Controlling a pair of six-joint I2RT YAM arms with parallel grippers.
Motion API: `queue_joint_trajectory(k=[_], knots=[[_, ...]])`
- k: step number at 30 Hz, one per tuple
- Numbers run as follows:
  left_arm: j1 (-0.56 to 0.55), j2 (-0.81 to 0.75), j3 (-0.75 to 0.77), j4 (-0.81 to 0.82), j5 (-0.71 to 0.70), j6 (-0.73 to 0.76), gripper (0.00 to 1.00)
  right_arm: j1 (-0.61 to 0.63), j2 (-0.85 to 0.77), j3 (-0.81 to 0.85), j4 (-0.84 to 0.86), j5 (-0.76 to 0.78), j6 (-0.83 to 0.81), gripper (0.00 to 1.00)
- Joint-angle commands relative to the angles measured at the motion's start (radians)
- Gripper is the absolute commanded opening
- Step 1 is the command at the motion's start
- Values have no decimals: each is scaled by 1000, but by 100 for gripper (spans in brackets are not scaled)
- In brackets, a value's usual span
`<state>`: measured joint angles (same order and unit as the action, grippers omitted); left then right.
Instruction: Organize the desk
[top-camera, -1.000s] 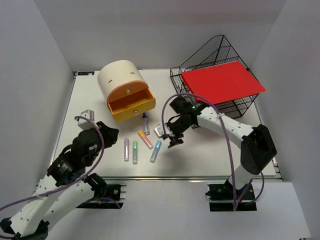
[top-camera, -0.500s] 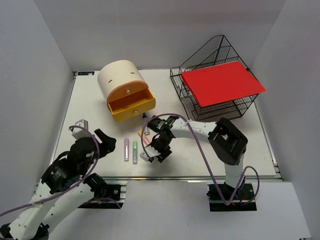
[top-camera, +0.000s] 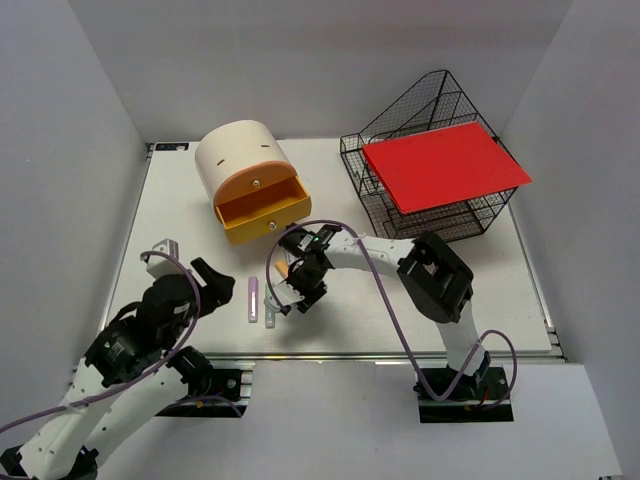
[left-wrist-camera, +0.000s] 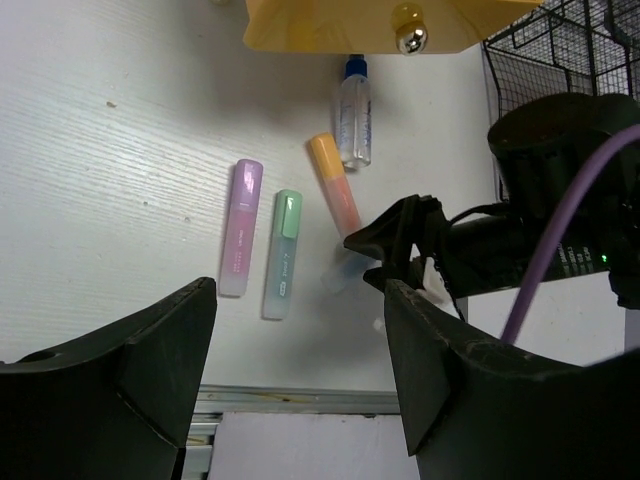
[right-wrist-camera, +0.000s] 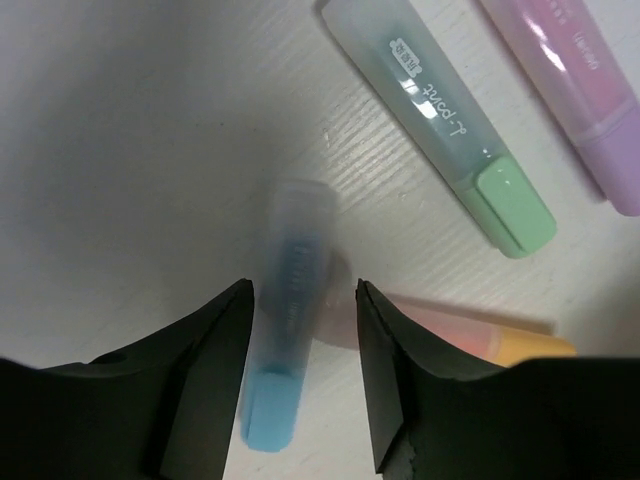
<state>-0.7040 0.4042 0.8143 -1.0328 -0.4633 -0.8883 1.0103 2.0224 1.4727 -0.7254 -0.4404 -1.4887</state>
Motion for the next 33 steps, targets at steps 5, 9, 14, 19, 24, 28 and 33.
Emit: queue_joint_trajectory(k=[5,9,14,19,24,28,33], knots=[[3,45,-59,79,44,-34,77,5,75,64,-137,19,-19,47],[3,48,-69,94,52,-35,77,8,70,29,-135,23,5,44],[3,47,-101,106,54,-47,76,14,35,-49,-68,57,131,24],[3,53,-159,155,71,-54,75,-6,-63,-69,-69,-15,286,0],[3,102,-170,177,55,-60,70,-53,-216,35,-147,-77,378,0],[3,172,-185,198,49,-60,62,-70,-297,127,-145,20,407,0],[12,283,-213,247,52,-43,46,-70,-329,176,87,193,429,0]])
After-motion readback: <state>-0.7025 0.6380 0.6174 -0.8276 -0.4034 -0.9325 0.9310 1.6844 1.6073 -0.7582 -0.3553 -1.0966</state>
